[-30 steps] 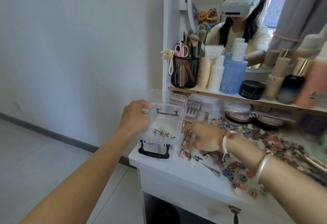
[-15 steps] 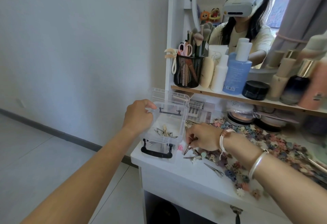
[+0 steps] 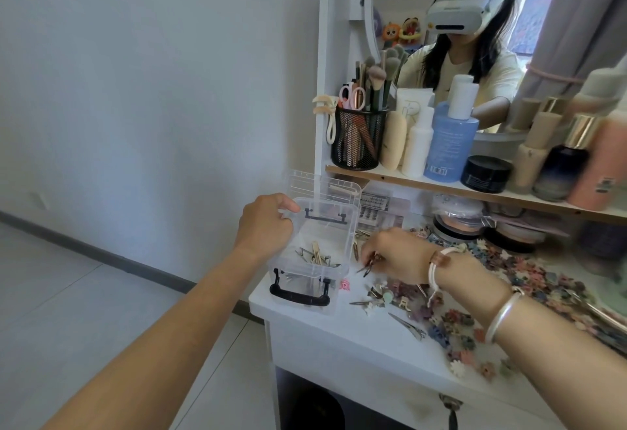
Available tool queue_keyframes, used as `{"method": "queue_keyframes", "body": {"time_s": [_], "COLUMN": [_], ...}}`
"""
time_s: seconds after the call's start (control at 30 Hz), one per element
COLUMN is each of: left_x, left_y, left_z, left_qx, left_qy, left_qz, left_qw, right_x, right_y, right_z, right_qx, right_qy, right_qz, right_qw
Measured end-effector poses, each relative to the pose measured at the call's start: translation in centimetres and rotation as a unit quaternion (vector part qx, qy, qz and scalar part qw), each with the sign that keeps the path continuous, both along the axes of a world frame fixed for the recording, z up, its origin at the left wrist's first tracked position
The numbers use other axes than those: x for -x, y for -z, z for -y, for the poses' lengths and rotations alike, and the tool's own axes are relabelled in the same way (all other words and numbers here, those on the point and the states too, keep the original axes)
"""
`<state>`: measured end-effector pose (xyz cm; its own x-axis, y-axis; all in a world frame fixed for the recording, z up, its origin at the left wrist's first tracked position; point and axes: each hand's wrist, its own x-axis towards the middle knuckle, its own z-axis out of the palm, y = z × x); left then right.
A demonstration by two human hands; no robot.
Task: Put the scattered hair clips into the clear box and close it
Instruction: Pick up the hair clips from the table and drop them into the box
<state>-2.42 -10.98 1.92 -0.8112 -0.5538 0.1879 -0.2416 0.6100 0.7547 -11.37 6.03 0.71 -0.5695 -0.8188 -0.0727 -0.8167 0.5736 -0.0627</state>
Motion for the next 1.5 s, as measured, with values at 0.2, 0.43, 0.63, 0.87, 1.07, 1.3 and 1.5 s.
{"method": "queue_keyframes", "body": {"time_s": [0.2,0.43,0.63,0.87,1.07,1.3,1.5], "left_x": [0.2,0.6,0.6,0.5,0.7,0.4,0.4], "left_y": [0.1,0.2,0.2,0.3,0.3,0.1,0.1], "left_z": [-0.4,-1.2,-0.9,-0.3,-0.3,-0.4,-0.4], "left_qx": [-0.001,0.006,0.01,-0.001,-0.004,-0.015,-0.012], "left_qy": [0.004,0.013,0.009,-0.003,-0.006,-0.001,-0.002], "left_qz": [-0.003,-0.01,-0.013,-0.017,-0.013,-0.016,-0.013], "left_qw": [1.0,1.0,1.0,1.0,1.0,1.0,1.0], "right_x": [0.5,-2.0,-1.3,-1.6,-2.3,-2.0,-0.8], "right_y": [-4.4,-5.1,-4.4,-2.1,0.1,1.1,-1.1], "right_z": [-1.3,2.1,1.1,-0.8,-0.2,0.0,-1.3], "right_qx": [0.198,0.22,0.195,0.046,-0.111,-0.036,0.078], "right_qy": [0.025,-0.041,0.017,0.013,-0.026,-0.044,-0.015], "right_qz": [0.006,0.019,0.032,0.118,0.042,0.03,0.012], "right_qw": [0.98,0.974,0.98,0.992,0.993,0.998,0.997]}}
